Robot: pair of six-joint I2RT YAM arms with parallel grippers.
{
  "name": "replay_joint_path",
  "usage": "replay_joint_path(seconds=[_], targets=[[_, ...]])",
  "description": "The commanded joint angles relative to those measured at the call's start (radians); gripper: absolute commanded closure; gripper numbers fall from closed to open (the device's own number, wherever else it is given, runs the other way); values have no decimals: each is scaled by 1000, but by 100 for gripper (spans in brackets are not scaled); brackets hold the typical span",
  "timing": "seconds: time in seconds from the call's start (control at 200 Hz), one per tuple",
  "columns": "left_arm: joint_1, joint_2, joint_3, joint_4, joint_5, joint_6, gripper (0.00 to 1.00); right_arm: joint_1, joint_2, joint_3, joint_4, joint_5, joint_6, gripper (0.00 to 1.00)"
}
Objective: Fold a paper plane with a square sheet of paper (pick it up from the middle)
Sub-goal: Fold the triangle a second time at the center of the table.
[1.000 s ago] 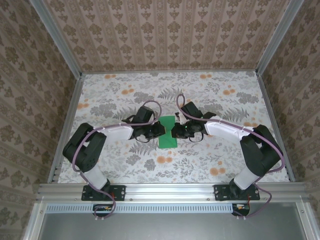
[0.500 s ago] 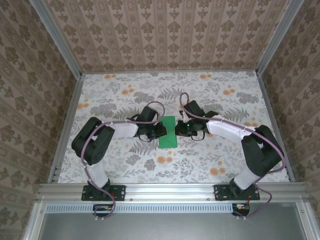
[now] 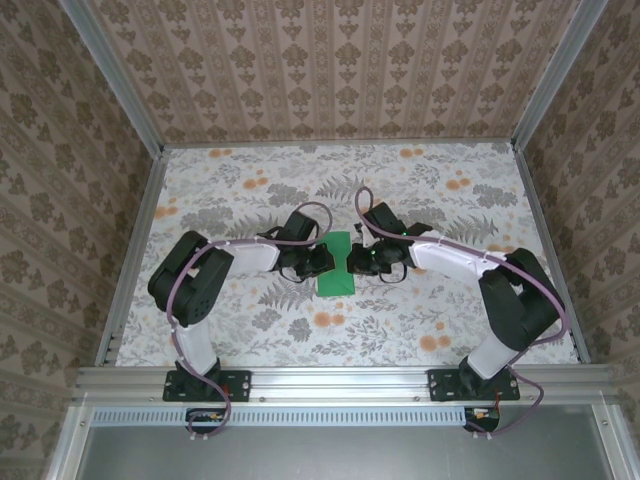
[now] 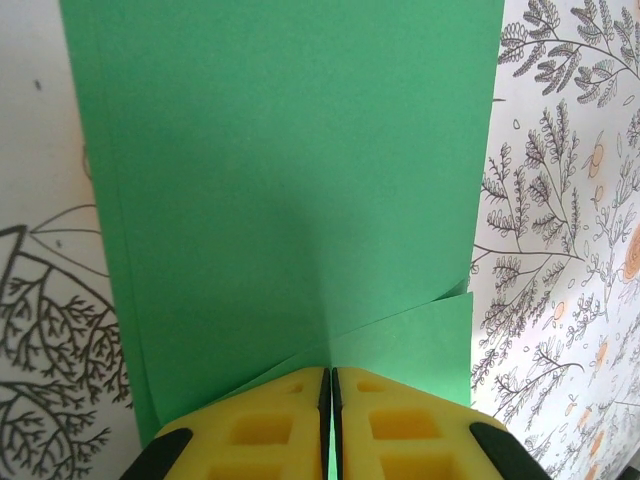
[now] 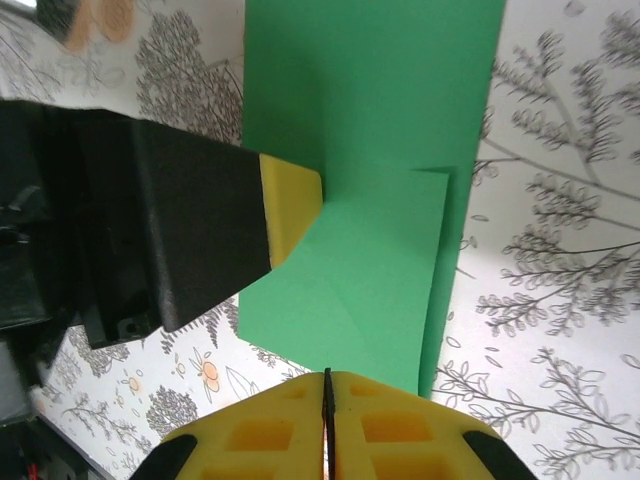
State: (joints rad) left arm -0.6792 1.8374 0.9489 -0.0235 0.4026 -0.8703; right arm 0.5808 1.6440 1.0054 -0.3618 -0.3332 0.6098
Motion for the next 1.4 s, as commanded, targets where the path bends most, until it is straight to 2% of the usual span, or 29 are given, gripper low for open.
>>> replay_joint_path(seconds=[0.0, 0.285, 0.455, 0.81, 1.4], targets=[[-5, 22, 3, -48, -7, 31, 86, 17, 52, 31, 0, -36, 6, 92], [-5, 22, 20, -52, 3, 41, 86, 29, 141, 32, 37, -77, 3, 95], [-3, 13, 37, -51, 17, 42, 86, 27, 169, 33, 30, -40, -5, 95], [31, -76, -22, 54, 50, 13, 78, 10, 171, -17, 38, -25, -6, 95], [36, 23, -26, 4, 13, 20, 87, 17, 161, 41, 56, -108, -23, 94]])
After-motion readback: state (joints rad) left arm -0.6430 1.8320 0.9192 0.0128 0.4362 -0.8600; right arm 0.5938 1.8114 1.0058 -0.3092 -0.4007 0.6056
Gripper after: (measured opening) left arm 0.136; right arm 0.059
